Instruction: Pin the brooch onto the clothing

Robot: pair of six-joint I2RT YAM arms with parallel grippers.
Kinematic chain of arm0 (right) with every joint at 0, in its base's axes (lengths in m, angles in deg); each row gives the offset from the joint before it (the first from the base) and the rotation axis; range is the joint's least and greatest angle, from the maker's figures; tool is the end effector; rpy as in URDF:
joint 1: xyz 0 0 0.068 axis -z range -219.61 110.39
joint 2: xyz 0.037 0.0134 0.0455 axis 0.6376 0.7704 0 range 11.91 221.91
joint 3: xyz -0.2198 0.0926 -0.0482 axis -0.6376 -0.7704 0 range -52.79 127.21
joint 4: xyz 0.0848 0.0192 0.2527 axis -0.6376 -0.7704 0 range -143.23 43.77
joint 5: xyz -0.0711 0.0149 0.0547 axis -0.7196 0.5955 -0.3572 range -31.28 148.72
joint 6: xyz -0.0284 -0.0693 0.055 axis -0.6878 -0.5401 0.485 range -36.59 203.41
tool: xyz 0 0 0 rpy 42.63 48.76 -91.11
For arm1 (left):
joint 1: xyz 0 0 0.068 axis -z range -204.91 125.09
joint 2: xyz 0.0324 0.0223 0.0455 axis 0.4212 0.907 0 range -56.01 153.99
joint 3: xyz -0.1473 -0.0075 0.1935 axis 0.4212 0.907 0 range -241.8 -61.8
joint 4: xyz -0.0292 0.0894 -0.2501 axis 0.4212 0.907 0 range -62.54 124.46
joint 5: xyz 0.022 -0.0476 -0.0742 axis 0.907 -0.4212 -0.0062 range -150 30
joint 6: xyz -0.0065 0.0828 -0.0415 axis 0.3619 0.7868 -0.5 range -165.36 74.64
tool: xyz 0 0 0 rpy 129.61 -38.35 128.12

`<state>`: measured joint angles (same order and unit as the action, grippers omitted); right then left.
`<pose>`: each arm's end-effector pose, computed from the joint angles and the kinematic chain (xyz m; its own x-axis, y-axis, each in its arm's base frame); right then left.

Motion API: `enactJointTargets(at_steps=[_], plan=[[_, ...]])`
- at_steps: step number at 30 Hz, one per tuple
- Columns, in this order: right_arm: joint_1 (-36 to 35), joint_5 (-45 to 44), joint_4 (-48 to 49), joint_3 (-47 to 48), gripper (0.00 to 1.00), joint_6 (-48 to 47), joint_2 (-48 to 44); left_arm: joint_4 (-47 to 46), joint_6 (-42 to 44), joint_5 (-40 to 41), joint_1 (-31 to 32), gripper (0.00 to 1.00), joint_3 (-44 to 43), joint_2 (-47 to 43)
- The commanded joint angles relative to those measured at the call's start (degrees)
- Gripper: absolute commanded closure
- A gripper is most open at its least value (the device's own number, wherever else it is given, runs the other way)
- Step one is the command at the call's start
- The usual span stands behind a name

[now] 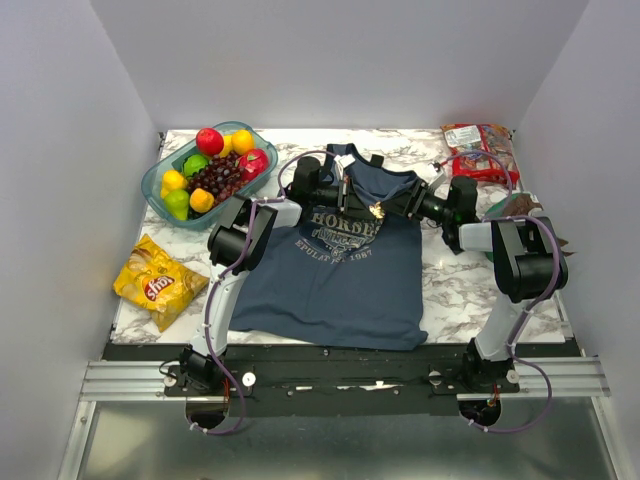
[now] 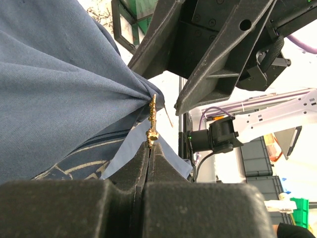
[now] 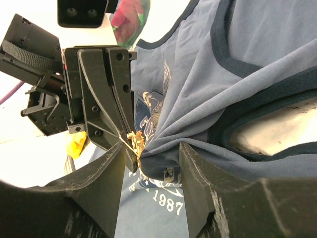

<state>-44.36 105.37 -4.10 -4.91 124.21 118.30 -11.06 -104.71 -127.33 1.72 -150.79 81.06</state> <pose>0.3879 0.0933 0.1175 -0.7041 0.3917 -0.5923 -0.3857 0.4894 0.7821 0.4195 -0.2967 0.1079 -0.9242 0.0925 -0.3706 0.3748 0.0319 -0.9266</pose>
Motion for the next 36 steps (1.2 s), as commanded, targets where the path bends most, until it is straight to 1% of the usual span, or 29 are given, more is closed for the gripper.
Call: enactJointTargets(at_steps=[1,7,23,33,35,36], plan=[[0.5,-0.4,2.0,0.6,0.45,1.4,1.7,0.8,2.6,-1.7,-0.1,1.0,0.6,-1.2],[0.5,-2.4,2.0,0.1,0.46,1.9,2.2,2.6,4.0,-1.4,0.0,1.0,0.4,-1.5],[0.0,-5.8,-2.3,-0.5,0.47,-2.1,2.4,4.0,4.4,-0.7,0.5,1.0,-0.2,-2.1],[-0.5,-2.5,-2.8,-0.8,0.49,-3.1,2.6,8.4,5.0,2.2,0.5,1.0,0.2,-1.5],[-0.4,-1.5,-3.1,-0.5,0.49,-3.0,2.7,11.0,5.9,2.5,0.5,1.0,-0.1,-1.6],[-0.5,-1.2,-2.8,-0.5,0.49,-3.0,2.8,12.9,8.5,2.6,0.5,1.0,-0.5,-1.6]])
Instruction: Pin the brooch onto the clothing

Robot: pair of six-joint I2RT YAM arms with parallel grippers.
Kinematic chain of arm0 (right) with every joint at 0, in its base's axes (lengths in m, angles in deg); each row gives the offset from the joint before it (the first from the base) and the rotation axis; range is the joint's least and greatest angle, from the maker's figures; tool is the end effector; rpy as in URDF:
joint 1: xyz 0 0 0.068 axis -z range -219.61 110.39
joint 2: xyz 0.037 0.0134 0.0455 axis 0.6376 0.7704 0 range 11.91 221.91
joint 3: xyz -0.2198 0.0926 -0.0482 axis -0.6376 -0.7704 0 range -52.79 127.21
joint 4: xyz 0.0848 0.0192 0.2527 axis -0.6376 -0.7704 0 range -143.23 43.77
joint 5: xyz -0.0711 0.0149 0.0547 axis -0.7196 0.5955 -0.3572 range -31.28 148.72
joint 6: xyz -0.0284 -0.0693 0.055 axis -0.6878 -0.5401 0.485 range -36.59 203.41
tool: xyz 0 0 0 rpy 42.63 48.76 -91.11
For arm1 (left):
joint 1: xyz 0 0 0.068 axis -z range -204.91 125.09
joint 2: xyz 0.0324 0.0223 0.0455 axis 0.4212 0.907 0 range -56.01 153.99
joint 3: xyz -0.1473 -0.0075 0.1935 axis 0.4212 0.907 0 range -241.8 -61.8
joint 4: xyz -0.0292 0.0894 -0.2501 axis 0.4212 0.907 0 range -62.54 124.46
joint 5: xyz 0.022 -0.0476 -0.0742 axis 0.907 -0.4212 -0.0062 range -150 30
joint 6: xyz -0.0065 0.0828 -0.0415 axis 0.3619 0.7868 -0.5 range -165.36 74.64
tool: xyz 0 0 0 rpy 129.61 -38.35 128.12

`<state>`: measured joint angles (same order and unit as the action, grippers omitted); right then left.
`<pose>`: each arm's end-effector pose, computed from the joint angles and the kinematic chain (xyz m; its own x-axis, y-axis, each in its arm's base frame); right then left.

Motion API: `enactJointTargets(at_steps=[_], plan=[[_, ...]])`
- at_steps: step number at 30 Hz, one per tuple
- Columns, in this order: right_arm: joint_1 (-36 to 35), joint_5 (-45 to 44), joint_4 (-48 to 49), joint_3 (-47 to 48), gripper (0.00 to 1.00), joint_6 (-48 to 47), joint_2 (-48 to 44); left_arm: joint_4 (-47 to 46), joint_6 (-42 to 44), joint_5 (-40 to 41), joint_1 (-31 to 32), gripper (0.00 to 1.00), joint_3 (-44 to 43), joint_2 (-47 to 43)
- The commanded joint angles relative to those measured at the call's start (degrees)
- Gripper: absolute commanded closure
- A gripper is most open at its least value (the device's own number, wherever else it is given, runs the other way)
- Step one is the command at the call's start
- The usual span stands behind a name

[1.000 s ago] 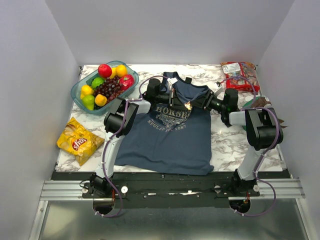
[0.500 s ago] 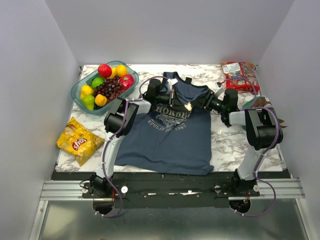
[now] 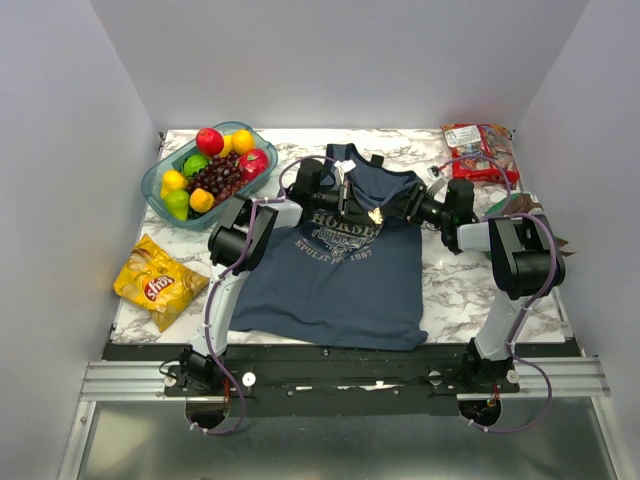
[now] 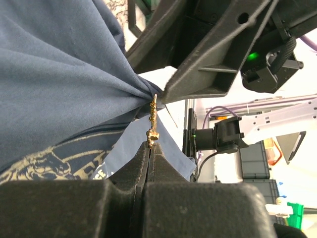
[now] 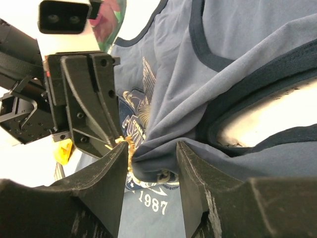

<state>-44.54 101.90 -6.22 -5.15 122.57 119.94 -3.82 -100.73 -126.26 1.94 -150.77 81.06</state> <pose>0.3887 0.0911 0.0997 -0.7121 0.4008 -0.5764 -0.3250 0.5395 0.7767 0.4170 -0.2969 0.0943 -0.9397 0.1044 -0.3258 0.3349 0.0869 -0.9382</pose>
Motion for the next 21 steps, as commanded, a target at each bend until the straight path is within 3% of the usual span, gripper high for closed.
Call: enactJointTargets(at_steps=[1,4,8,12,21], plan=[[-0.3,2.4,-0.5,-0.4,0.49,-1.1,1.2,10.6,6.3,1.8,0.3,1.0,-1.4,-1.8],[-0.3,2.7,-0.3,-0.4,0.49,-0.8,1.9,22.8,15.7,3.8,0.2,1.0,-4.1,-2.6],[-0.3,4.8,3.8,-1.5,0.49,2.1,3.6,27.7,20.1,4.1,0.3,1.0,-5.7,-3.0],[-0.4,5.4,5.6,-2.2,0.43,2.9,4.1,23.4,17.9,1.8,0.4,1.0,-3.1,-3.2],[-0.3,5.1,7.2,-3.0,0.43,4.6,5.4,3.1,1.5,-3.2,0.4,1.0,-0.5,-0.8]])
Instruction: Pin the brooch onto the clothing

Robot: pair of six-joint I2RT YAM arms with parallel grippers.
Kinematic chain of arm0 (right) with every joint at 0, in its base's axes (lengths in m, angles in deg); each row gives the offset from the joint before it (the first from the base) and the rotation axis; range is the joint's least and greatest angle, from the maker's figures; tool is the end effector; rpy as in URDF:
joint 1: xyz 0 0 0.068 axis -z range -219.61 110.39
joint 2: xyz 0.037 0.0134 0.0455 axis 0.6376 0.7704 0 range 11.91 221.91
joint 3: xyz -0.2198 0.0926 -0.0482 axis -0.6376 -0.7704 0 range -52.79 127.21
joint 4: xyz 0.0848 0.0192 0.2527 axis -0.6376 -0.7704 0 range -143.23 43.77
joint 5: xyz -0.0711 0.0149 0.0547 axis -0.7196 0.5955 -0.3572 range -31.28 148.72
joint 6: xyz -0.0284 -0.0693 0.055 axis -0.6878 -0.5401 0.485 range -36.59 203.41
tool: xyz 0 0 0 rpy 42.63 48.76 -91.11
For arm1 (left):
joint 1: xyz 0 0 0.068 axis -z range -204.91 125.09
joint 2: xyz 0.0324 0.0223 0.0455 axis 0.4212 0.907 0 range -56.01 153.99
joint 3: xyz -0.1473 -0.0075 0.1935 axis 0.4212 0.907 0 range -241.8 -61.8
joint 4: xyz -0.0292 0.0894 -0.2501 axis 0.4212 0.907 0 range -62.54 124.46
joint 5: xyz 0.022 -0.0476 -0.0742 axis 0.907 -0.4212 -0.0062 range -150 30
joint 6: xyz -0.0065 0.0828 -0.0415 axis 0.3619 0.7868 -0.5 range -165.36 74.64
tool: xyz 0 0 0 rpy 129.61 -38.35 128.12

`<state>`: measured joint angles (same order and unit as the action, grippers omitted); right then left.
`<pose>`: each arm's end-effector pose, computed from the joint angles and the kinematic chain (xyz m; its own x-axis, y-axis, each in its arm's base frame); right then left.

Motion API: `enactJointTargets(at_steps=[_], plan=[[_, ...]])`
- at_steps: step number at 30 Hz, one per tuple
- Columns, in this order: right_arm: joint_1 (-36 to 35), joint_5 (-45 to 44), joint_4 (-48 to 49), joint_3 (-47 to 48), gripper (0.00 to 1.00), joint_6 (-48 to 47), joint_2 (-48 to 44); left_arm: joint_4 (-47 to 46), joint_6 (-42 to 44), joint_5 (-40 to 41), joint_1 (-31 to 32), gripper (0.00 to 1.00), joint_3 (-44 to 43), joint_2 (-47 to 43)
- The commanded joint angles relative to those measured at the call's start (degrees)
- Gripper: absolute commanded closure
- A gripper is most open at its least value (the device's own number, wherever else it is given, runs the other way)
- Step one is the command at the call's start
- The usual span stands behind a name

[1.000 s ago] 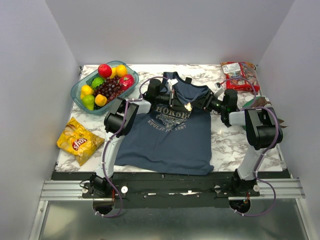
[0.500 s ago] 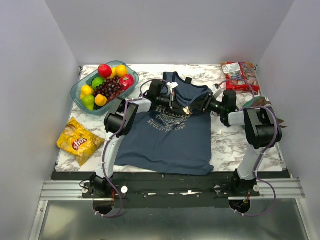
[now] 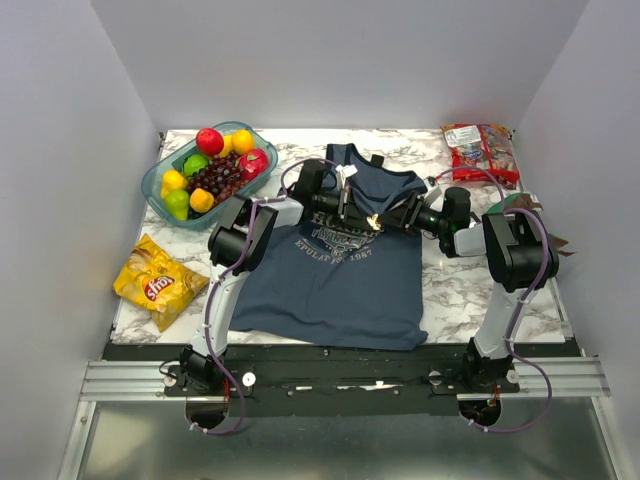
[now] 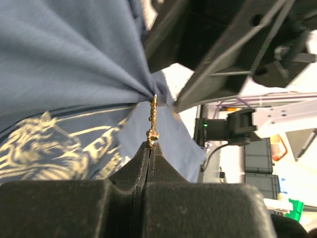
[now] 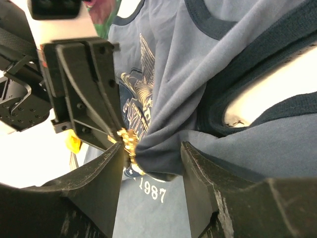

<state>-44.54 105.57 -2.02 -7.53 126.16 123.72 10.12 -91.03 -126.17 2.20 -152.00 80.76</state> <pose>0.3764 0.0938 0.0738 -0.7743 0.3993 -0.4910 -0.2798 0.4799 0.8315 0.4104 -0.2960 0.0795 -0.9438 0.1585 -0.2900 0.3140 0.1564 -0.9364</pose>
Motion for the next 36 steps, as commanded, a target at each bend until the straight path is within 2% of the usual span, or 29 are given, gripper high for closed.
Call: enactJointTargets(at_steps=[1,2,4,13,24,28,36], plan=[[-0.3,1.4,3.2,-0.6,0.43,1.2,2.0,-13.2,-10.2,-3.9,0.1,1.0,1.6,-0.2],[-0.3,1.3,3.3,-0.8,0.44,1.4,2.2,-18.5,-12.2,-4.1,0.1,1.0,1.9,0.0],[-0.3,1.4,4.1,-0.8,0.44,1.9,2.5,-21.8,-16.3,-4.3,0.1,1.0,2.2,0.3],[-0.4,1.2,4.1,-0.6,0.46,1.8,3.1,-21.8,-15.9,-4.2,0.1,1.0,2.1,0.7],[-0.3,-1.1,2.3,-0.7,0.5,0.6,2.7,-11.0,-7.4,-3.4,0.3,1.0,1.1,-0.7],[-0.4,-2.0,1.1,-0.5,0.52,-0.4,2.7,-4.2,-0.8,-2.5,0.7,1.0,0.2,-1.5],[-0.4,-2.7,0.3,-0.6,0.54,-1.1,2.3,-1.7,-0.6,-1.9,0.7,1.0,-0.9,-1.5]])
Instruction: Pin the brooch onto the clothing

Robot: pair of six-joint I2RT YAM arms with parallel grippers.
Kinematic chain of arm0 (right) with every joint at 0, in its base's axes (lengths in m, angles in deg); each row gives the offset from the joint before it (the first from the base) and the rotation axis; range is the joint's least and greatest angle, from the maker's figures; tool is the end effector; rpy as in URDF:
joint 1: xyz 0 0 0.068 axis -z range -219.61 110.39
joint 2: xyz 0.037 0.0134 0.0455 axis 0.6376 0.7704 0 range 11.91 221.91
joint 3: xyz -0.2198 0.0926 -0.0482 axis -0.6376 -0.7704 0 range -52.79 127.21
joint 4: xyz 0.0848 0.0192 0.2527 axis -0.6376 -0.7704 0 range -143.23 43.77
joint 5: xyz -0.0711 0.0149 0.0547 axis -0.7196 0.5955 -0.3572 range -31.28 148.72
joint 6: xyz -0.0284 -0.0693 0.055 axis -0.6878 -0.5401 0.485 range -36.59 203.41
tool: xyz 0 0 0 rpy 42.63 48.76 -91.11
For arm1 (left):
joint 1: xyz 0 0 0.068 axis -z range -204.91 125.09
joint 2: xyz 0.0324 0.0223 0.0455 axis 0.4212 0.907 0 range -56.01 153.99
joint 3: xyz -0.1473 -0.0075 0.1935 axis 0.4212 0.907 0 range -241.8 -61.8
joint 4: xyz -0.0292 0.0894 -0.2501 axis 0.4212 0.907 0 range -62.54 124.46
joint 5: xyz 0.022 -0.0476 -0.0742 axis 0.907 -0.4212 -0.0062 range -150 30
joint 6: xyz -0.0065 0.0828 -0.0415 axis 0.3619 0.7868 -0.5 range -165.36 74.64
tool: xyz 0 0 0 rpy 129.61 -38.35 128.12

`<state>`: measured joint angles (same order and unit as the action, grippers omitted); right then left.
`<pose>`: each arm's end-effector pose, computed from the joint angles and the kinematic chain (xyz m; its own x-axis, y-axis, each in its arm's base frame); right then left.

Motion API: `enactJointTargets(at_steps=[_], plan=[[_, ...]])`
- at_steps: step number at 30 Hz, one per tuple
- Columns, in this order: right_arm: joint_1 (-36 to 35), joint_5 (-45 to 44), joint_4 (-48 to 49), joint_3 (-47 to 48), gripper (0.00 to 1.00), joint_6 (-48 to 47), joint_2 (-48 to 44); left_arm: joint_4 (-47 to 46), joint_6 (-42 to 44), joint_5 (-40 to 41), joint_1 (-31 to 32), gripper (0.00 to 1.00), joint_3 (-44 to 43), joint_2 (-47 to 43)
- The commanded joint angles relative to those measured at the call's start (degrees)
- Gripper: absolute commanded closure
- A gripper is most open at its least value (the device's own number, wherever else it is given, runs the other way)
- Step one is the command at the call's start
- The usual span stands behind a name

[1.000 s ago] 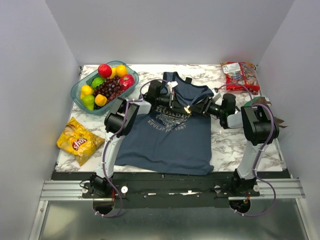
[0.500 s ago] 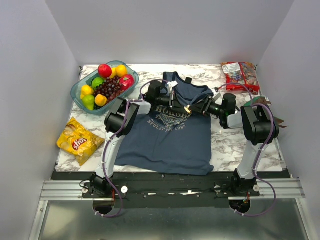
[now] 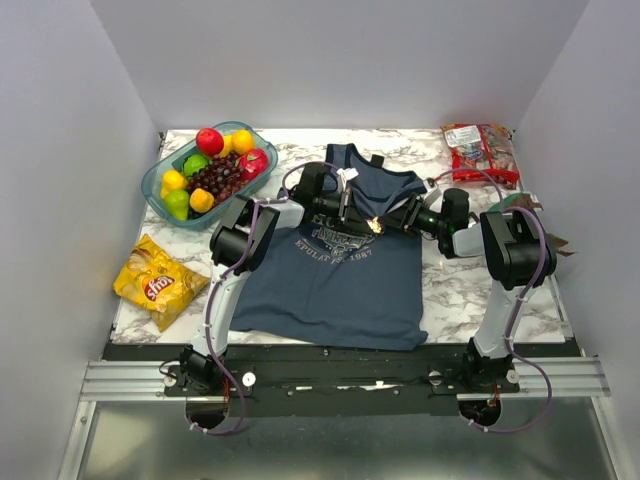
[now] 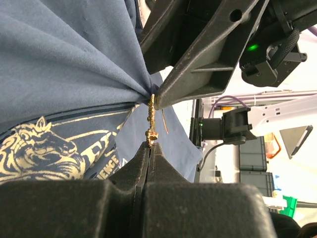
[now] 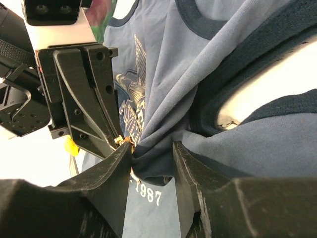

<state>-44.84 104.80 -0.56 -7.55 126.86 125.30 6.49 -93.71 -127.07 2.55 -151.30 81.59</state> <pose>0.3767 0.0951 0.0665 -0.7757 0.4081 -0.4814 -0.2652 0.4814 0.8354 0.4077 -0.2987 0.0753 -0.9467 0.1639 -0.2774 0.3002 0.1358 -0.9442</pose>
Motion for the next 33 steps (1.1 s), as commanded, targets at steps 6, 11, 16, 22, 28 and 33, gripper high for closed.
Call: enactJointTargets(at_steps=[6,11,16,22,28,33], plan=[[0.0,-1.1,-1.3,-0.2,0.55,-1.8,1.0,1.8,1.5,-0.8,0.5,1.0,-1.9,-2.4],[0.0,0.2,0.8,-0.5,0.53,-0.5,1.4,-0.4,-2.0,-0.4,0.4,1.0,-2.3,-2.3],[-0.1,1.2,2.8,-0.7,0.53,1.1,1.9,-0.3,-3.3,-0.3,0.4,1.0,-2.6,-2.0],[-0.1,2.0,4.5,-1.0,0.5,2.3,2.2,-0.5,-4.0,-0.2,0.4,1.0,-2.5,-1.6],[-0.1,2.1,4.9,-1.1,0.46,2.5,2.1,-0.6,-4.3,-0.4,0.3,1.0,-2.5,-1.4],[-0.1,2.7,6.0,-1.2,0.46,3.4,2.2,-2.9,-6.1,-0.9,0.2,1.0,-2.2,-1.3]])
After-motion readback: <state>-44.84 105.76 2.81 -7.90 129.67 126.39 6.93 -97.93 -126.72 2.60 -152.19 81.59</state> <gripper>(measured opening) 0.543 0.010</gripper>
